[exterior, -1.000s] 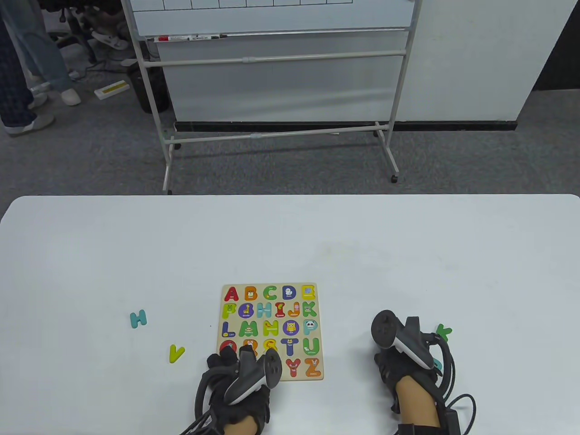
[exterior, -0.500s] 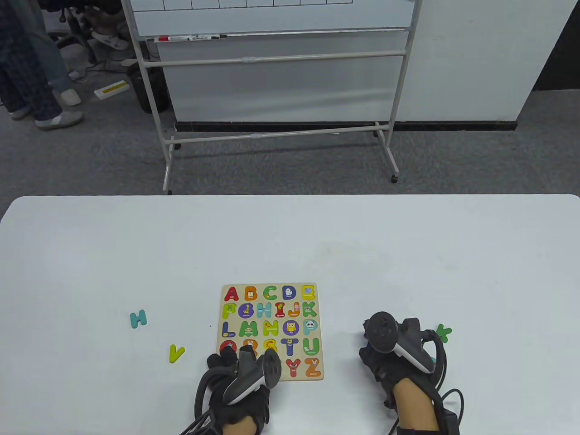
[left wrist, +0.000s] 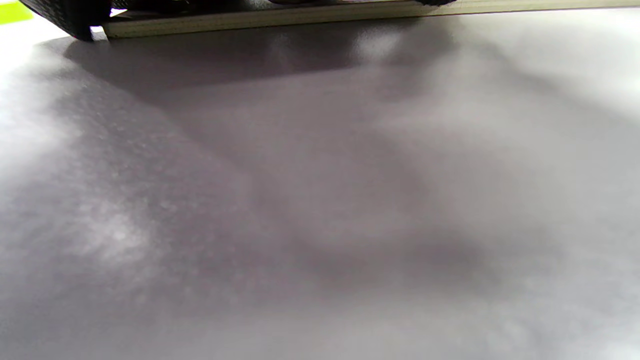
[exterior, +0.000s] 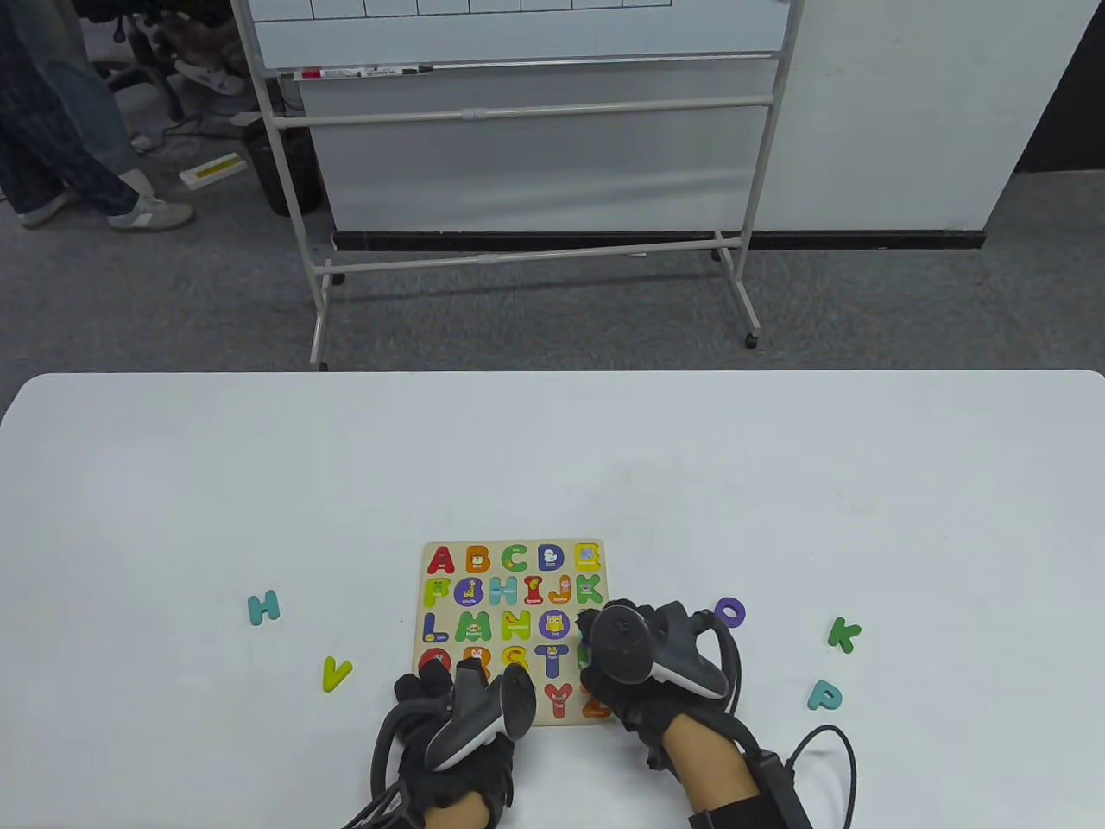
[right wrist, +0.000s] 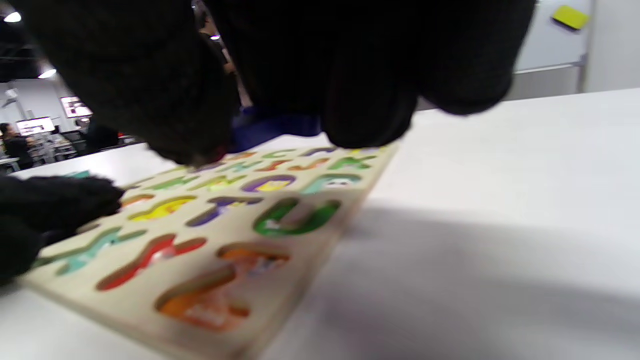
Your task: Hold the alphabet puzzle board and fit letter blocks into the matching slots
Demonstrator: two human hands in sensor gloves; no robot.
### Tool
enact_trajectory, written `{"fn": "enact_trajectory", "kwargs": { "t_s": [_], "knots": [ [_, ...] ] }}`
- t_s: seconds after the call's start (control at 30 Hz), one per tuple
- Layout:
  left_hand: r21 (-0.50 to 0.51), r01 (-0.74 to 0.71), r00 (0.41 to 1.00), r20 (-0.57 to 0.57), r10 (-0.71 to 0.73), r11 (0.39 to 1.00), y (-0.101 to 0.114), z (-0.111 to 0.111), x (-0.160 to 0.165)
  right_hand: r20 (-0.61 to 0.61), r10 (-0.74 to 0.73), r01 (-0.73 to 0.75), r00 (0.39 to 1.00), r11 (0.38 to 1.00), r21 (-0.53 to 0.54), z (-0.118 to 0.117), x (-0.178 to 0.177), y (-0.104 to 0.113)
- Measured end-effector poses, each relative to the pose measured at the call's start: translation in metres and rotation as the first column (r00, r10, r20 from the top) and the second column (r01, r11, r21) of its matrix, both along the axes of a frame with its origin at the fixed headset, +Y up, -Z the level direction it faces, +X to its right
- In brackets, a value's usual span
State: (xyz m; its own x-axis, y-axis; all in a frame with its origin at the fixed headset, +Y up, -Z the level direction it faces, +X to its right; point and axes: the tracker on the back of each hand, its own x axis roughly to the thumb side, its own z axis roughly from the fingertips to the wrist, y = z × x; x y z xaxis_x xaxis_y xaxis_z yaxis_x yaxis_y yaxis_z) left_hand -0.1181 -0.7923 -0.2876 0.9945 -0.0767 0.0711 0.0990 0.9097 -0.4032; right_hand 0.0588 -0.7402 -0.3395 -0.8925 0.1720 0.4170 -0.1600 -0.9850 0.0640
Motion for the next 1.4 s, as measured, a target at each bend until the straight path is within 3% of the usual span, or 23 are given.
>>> {"fn": "enact_trajectory", "kwargs": {
  "t_s": [0.1,0.57,1.07,1.4],
  "knots": [
    [0.002,0.006,1.000,0.005,-0.006,1.000,0.000,0.000,0.000,-0.047,0.000,0.001,0.999,0.999,0.034,-0.005,-0.015,-0.001],
    [-0.005,-0.006,1.000,0.005,0.006,1.000,0.000,-0.001,0.000,-0.098,0.053,-0.055,0.994,0.998,-0.018,-0.015,-0.040,-0.024],
    [-0.007,-0.003,1.000,0.014,0.003,1.000,-0.001,-0.001,0.000,-0.086,0.000,-0.003,0.996,0.999,-0.042,-0.017,-0.037,-0.030],
    [-0.008,-0.002,1.000,0.016,0.002,1.000,-0.001,-0.001,0.000,-0.049,-0.054,0.056,0.997,0.998,0.031,-0.017,-0.030,-0.028]
  ]
}}
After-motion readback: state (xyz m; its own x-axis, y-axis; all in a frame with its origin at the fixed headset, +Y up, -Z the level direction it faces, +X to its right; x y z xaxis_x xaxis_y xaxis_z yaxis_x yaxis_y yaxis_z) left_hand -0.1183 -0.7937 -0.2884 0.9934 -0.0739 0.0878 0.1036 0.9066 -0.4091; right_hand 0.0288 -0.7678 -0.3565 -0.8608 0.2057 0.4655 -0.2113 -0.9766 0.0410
